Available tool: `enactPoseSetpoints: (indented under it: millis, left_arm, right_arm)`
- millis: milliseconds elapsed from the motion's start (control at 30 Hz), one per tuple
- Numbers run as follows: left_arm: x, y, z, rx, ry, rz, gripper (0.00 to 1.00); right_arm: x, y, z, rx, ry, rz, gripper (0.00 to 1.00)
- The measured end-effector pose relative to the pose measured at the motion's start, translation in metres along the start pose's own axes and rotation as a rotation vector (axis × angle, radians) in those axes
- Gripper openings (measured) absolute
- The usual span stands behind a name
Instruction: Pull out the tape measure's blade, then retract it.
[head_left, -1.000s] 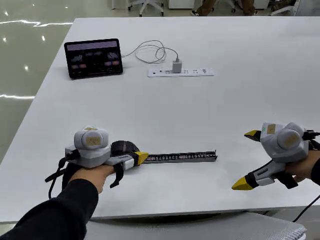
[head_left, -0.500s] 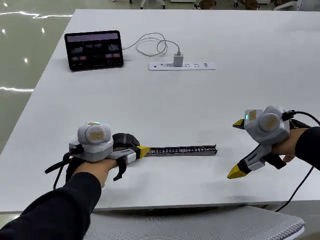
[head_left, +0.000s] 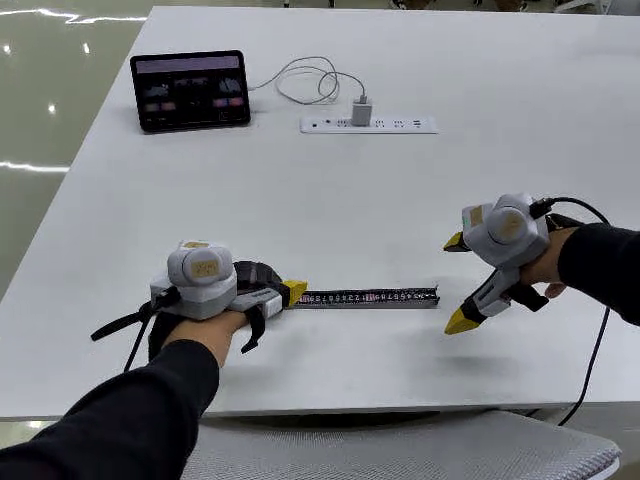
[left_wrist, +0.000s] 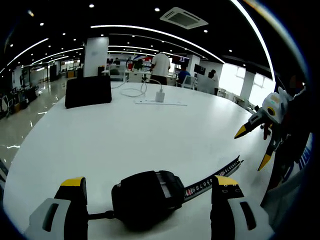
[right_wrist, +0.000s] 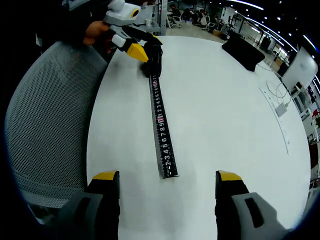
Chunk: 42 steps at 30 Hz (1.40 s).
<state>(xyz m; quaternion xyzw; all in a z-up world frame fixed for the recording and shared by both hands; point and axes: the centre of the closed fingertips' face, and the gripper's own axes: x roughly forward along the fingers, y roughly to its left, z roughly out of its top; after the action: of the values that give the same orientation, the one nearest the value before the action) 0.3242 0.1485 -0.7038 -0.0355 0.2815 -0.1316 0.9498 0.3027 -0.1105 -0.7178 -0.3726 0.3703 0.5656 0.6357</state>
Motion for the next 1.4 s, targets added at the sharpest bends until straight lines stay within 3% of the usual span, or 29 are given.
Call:
enactPoseSetpoints:
  millis: [233,367,467,1067,1400]
  left_arm:
    - [0.000,-0.004,-0.003,0.004,0.005,-0.017,1.00]
    - [0.001,-0.003,-0.005,0.001,0.007,-0.021,1.00]
    - [0.001,-0.002,-0.002,-0.002,-0.003,-0.016,1.00]
    - [0.002,-0.001,-0.005,0.006,0.000,-0.015,1.00]
    - [0.004,-0.001,-0.008,0.009,0.011,-0.015,0.98]
  right_arm:
    - [0.011,-0.005,-0.001,-0.025,0.040,0.030,0.63]
    - [0.016,-0.002,-0.003,-0.038,0.045,0.047,0.45]
    - [0.018,-0.002,-0.006,-0.049,0.053,0.052,0.40]
    - [0.031,0.004,-0.020,-0.085,0.098,0.091,0.23]
    - [0.035,-0.003,-0.024,-0.087,0.101,0.088,0.12]
